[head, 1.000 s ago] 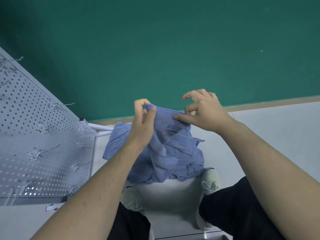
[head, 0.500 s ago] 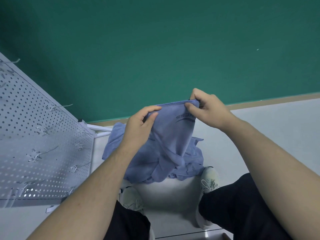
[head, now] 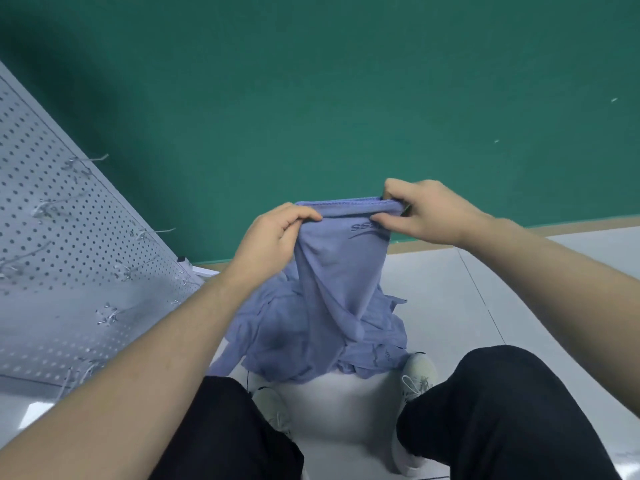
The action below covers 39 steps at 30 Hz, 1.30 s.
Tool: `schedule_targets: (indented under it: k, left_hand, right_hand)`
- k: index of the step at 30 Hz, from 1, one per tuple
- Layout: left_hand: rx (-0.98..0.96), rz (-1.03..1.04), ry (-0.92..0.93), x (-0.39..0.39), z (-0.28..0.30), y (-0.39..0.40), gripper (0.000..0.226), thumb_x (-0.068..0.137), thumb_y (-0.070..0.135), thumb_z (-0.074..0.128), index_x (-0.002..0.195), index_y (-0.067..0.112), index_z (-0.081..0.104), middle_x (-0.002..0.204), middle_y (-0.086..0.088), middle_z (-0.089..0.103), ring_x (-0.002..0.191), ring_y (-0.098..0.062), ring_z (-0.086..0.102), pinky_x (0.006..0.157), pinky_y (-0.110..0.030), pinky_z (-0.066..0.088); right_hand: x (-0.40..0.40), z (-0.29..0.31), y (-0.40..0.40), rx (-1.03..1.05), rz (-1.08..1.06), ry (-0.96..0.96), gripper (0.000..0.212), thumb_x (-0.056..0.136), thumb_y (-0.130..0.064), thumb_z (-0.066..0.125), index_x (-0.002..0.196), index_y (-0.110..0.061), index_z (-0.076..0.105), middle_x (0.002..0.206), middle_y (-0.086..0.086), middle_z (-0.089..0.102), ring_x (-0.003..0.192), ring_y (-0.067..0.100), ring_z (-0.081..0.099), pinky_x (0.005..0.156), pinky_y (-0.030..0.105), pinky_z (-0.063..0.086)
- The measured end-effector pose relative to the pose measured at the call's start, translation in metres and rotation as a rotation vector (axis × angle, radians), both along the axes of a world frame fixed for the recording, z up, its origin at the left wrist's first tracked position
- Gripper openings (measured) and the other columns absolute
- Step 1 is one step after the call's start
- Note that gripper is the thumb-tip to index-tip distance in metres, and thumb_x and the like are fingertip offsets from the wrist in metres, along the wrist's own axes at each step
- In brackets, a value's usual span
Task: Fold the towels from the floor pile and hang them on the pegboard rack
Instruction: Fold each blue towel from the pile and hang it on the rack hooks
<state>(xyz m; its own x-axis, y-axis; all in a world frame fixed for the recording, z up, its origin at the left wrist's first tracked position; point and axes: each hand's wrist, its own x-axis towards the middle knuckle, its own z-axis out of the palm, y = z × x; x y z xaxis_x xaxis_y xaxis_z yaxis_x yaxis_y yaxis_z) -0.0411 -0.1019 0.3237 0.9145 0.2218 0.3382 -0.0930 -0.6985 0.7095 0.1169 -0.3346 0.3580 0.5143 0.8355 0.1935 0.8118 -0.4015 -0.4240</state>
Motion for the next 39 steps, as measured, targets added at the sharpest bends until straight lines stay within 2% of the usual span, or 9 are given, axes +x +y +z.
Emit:
schedule_targets:
  k: [5, 10, 14, 16, 19, 25, 28, 32, 39]
  left_hand:
    - [0.105, -0.031, 0.006, -0.005, 0.036, 0.002, 0.039, 0.089, -0.012, 0.043, 0.101, 0.013, 0.071, 0.101, 0.005, 0.064, 0.094, -0.004, 0.055, 0.086, -0.006, 0.037]
    - [0.084, -0.054, 0.007, -0.011, 0.065, 0.005, 0.046, 0.083, -0.002, 0.035, 0.092, 0.03, 0.066, 0.094, 0.008, 0.062, 0.087, 0.001, 0.056, 0.084, -0.021, 0.043]
    - [0.028, 0.001, 0.015, -0.016, 0.086, 0.0, 0.048, 0.093, -0.008, 0.037, 0.105, 0.024, 0.07, 0.104, 0.014, 0.062, 0.097, 0.005, 0.056, 0.092, -0.034, 0.051]
    - [-0.037, 0.037, -0.02, -0.019, 0.098, -0.009, 0.044, 0.095, -0.007, 0.041, 0.105, 0.024, 0.069, 0.106, 0.018, 0.063, 0.094, 0.015, 0.055, 0.092, -0.029, 0.049]
    - [-0.126, 0.087, -0.12, -0.024, 0.116, -0.025, 0.03, 0.093, -0.002, 0.055, 0.096, 0.026, 0.066, 0.097, 0.014, 0.066, 0.082, 0.005, 0.056, 0.082, -0.02, 0.042]
    - [-0.26, 0.166, -0.222, -0.03, 0.141, -0.053, 0.026, 0.086, 0.006, 0.074, 0.094, 0.019, 0.053, 0.092, 0.014, 0.055, 0.075, 0.014, 0.049, 0.075, -0.007, 0.035]
    - [-0.387, 0.199, -0.239, -0.029, 0.147, -0.058, 0.023, 0.087, 0.005, 0.071, 0.092, 0.02, 0.054, 0.094, 0.012, 0.057, 0.084, 0.014, 0.051, 0.083, -0.008, 0.037]
    - [-0.757, 0.164, -0.249, -0.033, 0.147, -0.06, 0.019, 0.081, 0.022, 0.072, 0.089, 0.027, 0.055, 0.092, 0.0, 0.06, 0.087, -0.014, 0.054, 0.082, -0.032, 0.044]
    - [-0.925, 0.132, -0.197, -0.052, 0.155, -0.07, 0.025, 0.097, 0.001, 0.058, 0.095, 0.02, 0.075, 0.102, 0.005, 0.076, 0.099, -0.012, 0.066, 0.085, -0.022, 0.052]
  right_hand:
    - [-0.005, 0.044, 0.0, -0.199, 0.281, -0.319, 0.033, 0.093, -0.042, 0.064, 0.075, -0.029, 0.039, 0.072, -0.01, 0.046, 0.065, 0.021, 0.043, 0.061, 0.032, 0.04]
    - [-0.013, 0.093, -0.008, -0.146, 0.376, -0.457, 0.025, 0.094, -0.05, 0.053, 0.084, -0.027, 0.049, 0.082, -0.006, 0.062, 0.067, 0.026, 0.058, 0.058, 0.032, 0.048]
    - [-0.023, 0.124, -0.008, 0.025, 0.245, -0.303, 0.027, 0.094, -0.05, 0.053, 0.082, -0.026, 0.049, 0.074, -0.002, 0.063, 0.062, 0.023, 0.051, 0.06, 0.035, 0.049]
    - [-0.03, 0.131, -0.004, 0.102, 0.162, -0.207, 0.026, 0.095, -0.043, 0.06, 0.082, -0.025, 0.048, 0.067, 0.001, 0.059, 0.058, 0.02, 0.048, 0.057, 0.033, 0.044]
    - [-0.039, 0.145, 0.001, 0.232, 0.051, -0.03, 0.033, 0.094, -0.03, 0.068, 0.078, -0.027, 0.038, 0.062, -0.005, 0.049, 0.055, 0.01, 0.038, 0.054, 0.027, 0.034]
    - [-0.057, 0.171, 0.01, 0.46, -0.016, 0.348, 0.042, 0.089, -0.018, 0.075, 0.087, -0.027, 0.034, 0.074, 0.001, 0.054, 0.065, 0.011, 0.046, 0.058, 0.026, 0.041]
    - [-0.063, 0.18, 0.01, 0.441, -0.054, 0.345, 0.039, 0.087, -0.02, 0.077, 0.083, -0.025, 0.038, 0.073, 0.0, 0.054, 0.063, 0.01, 0.046, 0.056, 0.025, 0.04]
    - [-0.072, 0.193, 0.003, 0.35, -0.03, 0.23, 0.046, 0.089, -0.023, 0.075, 0.066, -0.022, 0.036, 0.061, -0.008, 0.041, 0.053, 0.004, 0.033, 0.051, 0.02, 0.03]
    - [-0.086, 0.204, -0.001, 0.37, -0.105, 0.237, 0.036, 0.084, -0.028, 0.08, 0.088, -0.024, 0.045, 0.064, -0.002, 0.047, 0.052, 0.009, 0.037, 0.049, 0.023, 0.036]
